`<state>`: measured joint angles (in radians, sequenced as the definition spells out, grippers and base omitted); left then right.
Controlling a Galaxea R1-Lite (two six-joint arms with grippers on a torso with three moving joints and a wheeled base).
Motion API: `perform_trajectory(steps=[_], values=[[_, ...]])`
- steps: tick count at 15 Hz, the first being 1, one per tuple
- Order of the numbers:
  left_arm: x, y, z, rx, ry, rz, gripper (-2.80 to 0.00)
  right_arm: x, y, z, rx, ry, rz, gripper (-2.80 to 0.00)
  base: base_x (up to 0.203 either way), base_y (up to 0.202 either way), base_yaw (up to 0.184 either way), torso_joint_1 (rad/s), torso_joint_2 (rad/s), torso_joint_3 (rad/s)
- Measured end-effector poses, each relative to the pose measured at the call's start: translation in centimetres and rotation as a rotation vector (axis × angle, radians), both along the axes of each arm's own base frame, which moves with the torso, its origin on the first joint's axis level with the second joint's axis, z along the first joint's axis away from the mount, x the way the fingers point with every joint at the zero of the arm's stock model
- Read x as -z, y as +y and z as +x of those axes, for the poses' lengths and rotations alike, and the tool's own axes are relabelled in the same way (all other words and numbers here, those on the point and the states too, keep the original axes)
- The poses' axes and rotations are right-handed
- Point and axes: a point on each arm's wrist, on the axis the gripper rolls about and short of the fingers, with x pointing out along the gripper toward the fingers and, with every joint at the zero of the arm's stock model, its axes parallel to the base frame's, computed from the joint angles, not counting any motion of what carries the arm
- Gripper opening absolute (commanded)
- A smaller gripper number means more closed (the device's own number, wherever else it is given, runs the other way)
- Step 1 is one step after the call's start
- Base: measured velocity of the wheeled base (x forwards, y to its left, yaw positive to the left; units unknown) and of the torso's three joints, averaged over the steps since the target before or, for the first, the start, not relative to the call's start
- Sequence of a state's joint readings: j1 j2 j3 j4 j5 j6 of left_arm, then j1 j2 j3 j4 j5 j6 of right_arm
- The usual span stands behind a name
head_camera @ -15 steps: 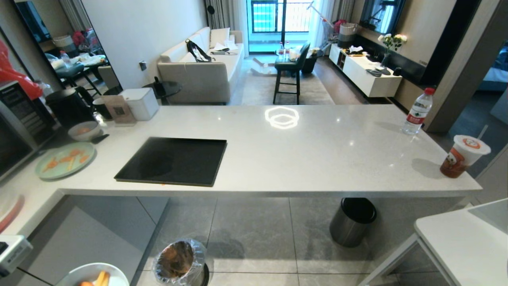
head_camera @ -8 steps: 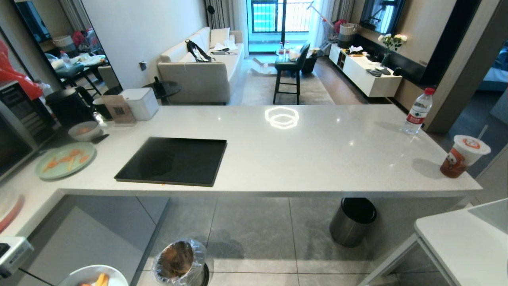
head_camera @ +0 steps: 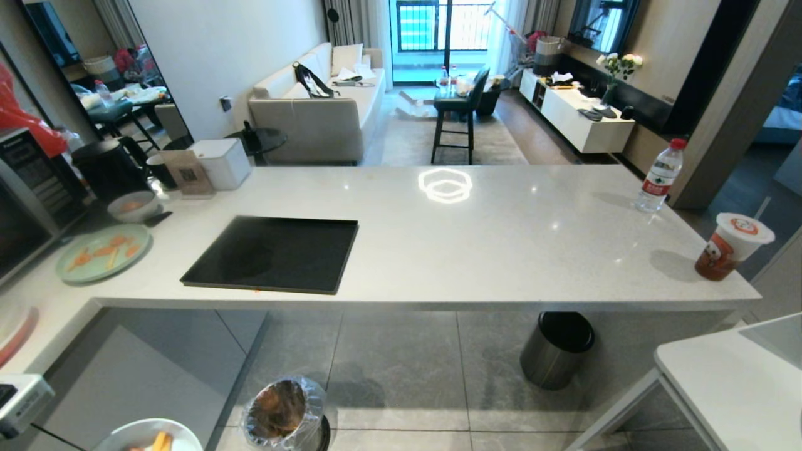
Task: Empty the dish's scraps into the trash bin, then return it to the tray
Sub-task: Move the bowl over the trash can
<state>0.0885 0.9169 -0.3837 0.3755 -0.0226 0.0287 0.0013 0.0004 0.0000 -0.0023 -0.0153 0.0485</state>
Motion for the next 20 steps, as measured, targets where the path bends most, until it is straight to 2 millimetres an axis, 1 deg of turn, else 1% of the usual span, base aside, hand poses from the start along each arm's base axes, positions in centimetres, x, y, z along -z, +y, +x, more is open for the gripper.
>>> perform_trajectory(steps=[12,20], values=[[-0.1,0.07,-0.22,-0.017,-0.01,0.002,-2.8,-0.01,0.0,0.0,0.001,0.0,0.003,-2.8,0.0,0.0,0.0,-0.124,0.29,0.165],[-0.27,0.04,-0.46,-0.016,-0.031,0.005,-2.8,-0.03,0.0,0.0,0.0,-0.002,0.003,-2.8,0.0,0.0,0.0,-0.132,0.33,0.199]])
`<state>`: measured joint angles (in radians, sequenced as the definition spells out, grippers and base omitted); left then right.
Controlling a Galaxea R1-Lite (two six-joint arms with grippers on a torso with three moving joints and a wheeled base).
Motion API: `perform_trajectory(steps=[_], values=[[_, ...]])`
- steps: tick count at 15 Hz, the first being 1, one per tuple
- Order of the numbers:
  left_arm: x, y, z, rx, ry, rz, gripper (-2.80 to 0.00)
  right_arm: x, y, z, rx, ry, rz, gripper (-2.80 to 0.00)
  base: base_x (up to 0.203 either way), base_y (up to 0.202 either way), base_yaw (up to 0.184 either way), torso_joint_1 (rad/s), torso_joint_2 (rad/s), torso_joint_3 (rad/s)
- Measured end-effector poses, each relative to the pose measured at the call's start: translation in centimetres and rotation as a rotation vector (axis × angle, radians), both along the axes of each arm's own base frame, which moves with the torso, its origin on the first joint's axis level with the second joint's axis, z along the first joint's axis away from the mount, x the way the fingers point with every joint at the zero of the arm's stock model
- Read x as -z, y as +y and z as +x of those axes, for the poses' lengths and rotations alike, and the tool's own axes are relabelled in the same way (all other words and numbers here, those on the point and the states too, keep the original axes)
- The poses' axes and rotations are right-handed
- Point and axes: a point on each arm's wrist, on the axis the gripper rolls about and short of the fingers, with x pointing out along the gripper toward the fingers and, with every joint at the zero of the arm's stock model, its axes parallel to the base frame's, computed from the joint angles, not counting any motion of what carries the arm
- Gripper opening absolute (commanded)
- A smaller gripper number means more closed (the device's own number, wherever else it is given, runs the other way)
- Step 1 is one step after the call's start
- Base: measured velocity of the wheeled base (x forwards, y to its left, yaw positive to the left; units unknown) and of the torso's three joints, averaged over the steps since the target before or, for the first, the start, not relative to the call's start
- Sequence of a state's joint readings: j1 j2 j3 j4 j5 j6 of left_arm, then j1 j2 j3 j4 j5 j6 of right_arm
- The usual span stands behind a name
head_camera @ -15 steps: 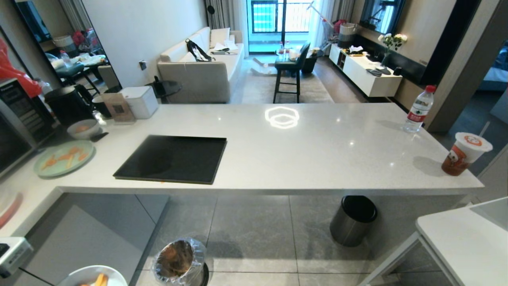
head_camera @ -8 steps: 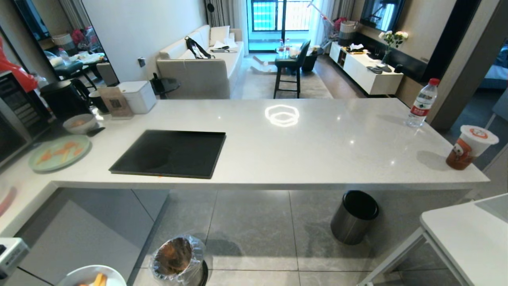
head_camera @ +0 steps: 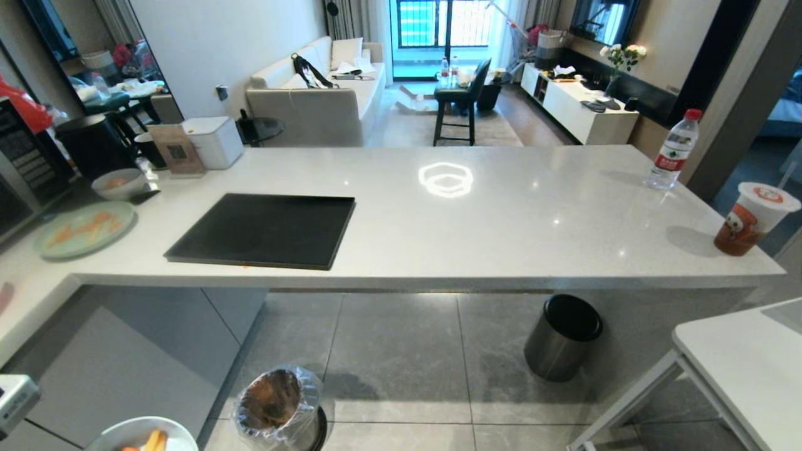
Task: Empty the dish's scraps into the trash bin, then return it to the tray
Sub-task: Move the bowl over the trash can
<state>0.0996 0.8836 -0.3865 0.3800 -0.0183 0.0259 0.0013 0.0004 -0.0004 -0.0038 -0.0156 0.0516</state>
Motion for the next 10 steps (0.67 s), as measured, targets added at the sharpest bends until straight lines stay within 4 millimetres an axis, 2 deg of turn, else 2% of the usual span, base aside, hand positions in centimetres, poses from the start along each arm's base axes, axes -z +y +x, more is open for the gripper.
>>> perform_trajectory(steps=[6,10], values=[[0.17,-0.01,-0.17,-0.001,0.002,0.001,-2.8,0.0,0.0,0.0,0.0,0.0,0.0,-2.8,0.0,0.0,0.0,-0.142,0.37,0.228],[0.29,-0.04,-0.22,0.003,0.006,0.0,-2.8,0.01,0.0,0.0,0.0,0.001,0.0,-2.8,0.0,0.0,0.0,-0.184,0.53,0.338]])
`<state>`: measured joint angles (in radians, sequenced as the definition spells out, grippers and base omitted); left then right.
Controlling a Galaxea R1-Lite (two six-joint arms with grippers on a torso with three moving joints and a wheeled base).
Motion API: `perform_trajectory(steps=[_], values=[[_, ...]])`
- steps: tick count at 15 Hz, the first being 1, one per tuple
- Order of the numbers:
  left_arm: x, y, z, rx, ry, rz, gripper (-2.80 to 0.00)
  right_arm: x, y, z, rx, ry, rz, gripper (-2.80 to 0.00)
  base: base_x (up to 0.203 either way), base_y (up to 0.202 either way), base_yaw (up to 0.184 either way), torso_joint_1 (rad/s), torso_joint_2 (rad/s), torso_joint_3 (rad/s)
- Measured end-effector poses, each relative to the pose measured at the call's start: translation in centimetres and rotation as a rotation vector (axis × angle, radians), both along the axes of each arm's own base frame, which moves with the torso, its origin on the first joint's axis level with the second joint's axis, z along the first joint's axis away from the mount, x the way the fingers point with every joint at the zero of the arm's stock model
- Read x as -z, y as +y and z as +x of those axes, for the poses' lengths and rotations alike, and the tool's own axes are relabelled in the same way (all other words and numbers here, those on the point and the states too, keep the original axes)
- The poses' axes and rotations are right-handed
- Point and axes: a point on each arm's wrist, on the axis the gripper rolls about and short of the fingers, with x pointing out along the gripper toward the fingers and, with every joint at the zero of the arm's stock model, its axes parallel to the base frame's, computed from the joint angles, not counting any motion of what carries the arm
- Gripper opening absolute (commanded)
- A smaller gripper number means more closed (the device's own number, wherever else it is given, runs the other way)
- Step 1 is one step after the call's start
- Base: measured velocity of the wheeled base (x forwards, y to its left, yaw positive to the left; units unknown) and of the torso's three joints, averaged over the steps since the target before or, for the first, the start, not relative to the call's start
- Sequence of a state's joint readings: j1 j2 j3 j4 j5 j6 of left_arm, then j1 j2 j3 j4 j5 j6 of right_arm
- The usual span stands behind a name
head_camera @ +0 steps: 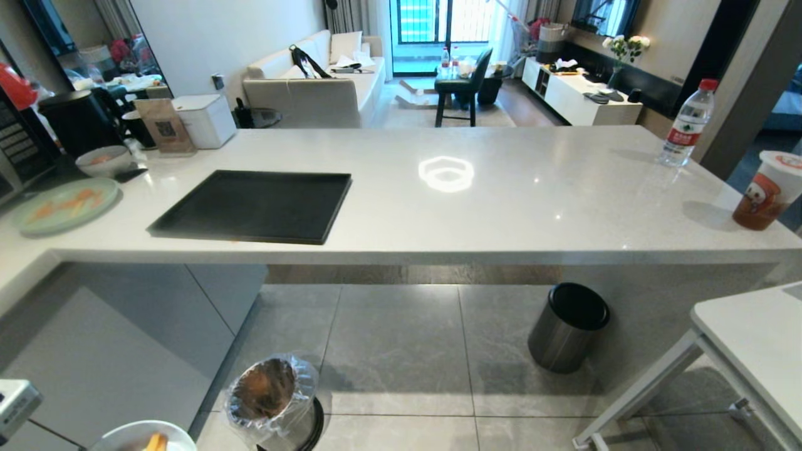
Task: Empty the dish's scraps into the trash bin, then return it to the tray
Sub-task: Move the bowl over the trash can
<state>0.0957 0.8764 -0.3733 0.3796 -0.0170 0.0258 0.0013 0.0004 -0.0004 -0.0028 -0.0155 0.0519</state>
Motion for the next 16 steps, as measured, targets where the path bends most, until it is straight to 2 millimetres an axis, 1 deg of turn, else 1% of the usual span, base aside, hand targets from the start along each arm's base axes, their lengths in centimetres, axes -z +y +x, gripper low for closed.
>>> perform_trajectory(steps=[4,8,11,16], values=[[0.1,0.0,0.0,0.0,0.006,0.001,-2.8,0.0,0.0,0.0,0.0,0.0,0.0,-2.8,0.0,0.0,0.0,-0.169,0.53,0.365],[1.0,-0.1,-0.5,0.004,0.049,-0.003,-2.8,0.0,0.0,0.0,0.0,0.001,0.0,-2.8,0.0,0.0,0.0,-0.133,0.51,0.368],[1.6,-0.2,-1.4,0.032,0.159,0.004,-2.8,0.0,0.0,0.0,0.0,0.0,0.0,-2.8,0.0,0.0,0.0,-0.104,0.49,0.383],[1.7,-0.2,-1.4,0.075,0.176,0.026,-2.8,0.0,0.0,0.0,0.001,0.0,0.0,-2.8,0.0,0.0,0.0,-0.054,0.47,0.4]])
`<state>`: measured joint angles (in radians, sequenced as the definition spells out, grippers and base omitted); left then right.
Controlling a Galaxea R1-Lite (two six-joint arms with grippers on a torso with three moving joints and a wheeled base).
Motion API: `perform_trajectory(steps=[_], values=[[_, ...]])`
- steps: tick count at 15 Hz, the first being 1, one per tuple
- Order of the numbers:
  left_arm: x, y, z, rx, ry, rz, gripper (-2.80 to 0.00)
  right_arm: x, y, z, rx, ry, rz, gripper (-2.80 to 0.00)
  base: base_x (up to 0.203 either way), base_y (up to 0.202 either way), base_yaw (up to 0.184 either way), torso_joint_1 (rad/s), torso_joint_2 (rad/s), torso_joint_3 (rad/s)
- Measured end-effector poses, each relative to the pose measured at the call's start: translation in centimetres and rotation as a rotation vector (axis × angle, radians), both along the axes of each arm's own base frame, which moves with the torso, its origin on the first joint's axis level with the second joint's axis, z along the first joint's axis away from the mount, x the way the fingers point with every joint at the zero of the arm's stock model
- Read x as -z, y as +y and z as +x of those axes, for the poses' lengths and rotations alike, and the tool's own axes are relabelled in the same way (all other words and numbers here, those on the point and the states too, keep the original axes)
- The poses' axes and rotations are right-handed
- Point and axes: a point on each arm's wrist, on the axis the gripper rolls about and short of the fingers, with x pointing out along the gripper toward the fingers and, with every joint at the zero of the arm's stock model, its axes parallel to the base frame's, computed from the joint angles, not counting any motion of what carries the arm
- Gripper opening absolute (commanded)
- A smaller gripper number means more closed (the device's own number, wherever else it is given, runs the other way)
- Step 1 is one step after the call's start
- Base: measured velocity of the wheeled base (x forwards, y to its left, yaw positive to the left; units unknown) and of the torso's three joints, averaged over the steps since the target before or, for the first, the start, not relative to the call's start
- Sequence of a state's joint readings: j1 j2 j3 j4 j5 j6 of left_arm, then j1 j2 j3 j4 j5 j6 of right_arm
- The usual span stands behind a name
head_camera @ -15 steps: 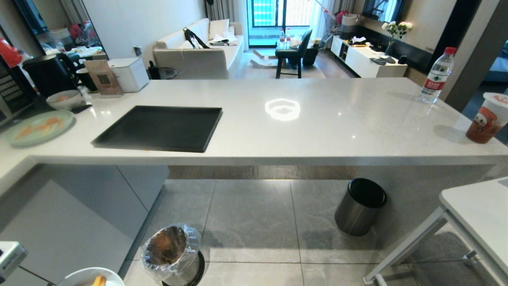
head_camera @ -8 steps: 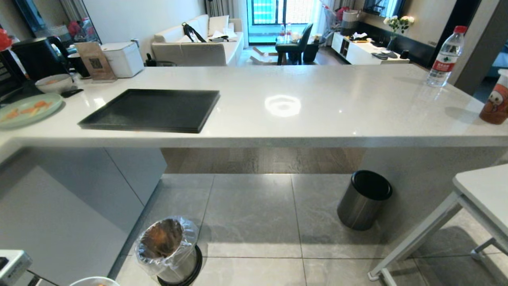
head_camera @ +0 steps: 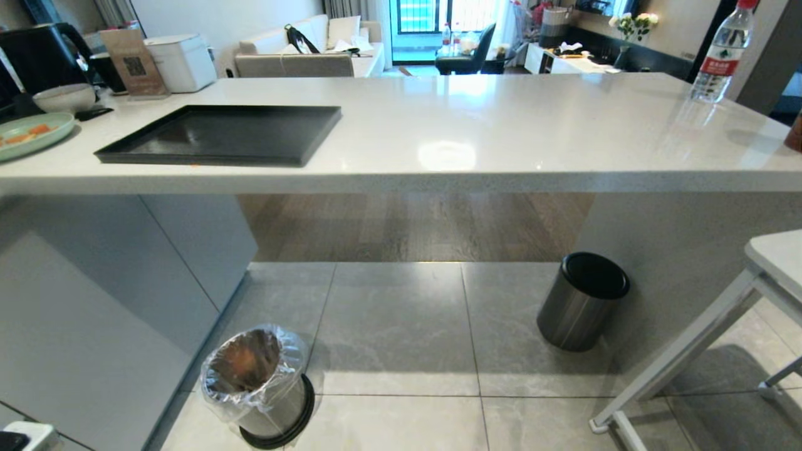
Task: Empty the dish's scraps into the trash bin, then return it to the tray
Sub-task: Move the bowl over the trash can
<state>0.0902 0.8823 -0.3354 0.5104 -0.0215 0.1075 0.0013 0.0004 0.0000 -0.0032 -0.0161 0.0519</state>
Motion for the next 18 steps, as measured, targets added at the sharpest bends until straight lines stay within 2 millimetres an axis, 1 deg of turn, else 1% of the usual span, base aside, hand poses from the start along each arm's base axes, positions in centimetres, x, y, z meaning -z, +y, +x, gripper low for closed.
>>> perform_trajectory(steps=[5,11,13,18], values=[[-0.07,0.01,0.07,0.01,0.0,0.007,-2.8,-0.01,0.0,0.0,0.0,-0.001,0.0,-2.8,0.0,0.0,0.0,-0.004,0.4,0.417],[-0.07,0.02,0.1,0.008,0.002,0.008,-2.8,-0.02,0.0,0.0,0.0,-0.001,0.0,-2.8,0.0,0.0,0.0,0.0,0.01,0.015],[-0.03,0.03,0.09,0.006,0.005,0.007,-2.8,0.01,0.0,0.0,0.0,0.002,0.0,-2.8,0.0,0.0,0.0,0.023,0.14,0.15],[-0.12,0.05,0.18,0.002,0.0,0.011,-2.8,-0.02,0.0,0.0,-0.001,-0.001,0.0,-2.8,0.0,0.0,0.0,0.005,0.02,0.024]])
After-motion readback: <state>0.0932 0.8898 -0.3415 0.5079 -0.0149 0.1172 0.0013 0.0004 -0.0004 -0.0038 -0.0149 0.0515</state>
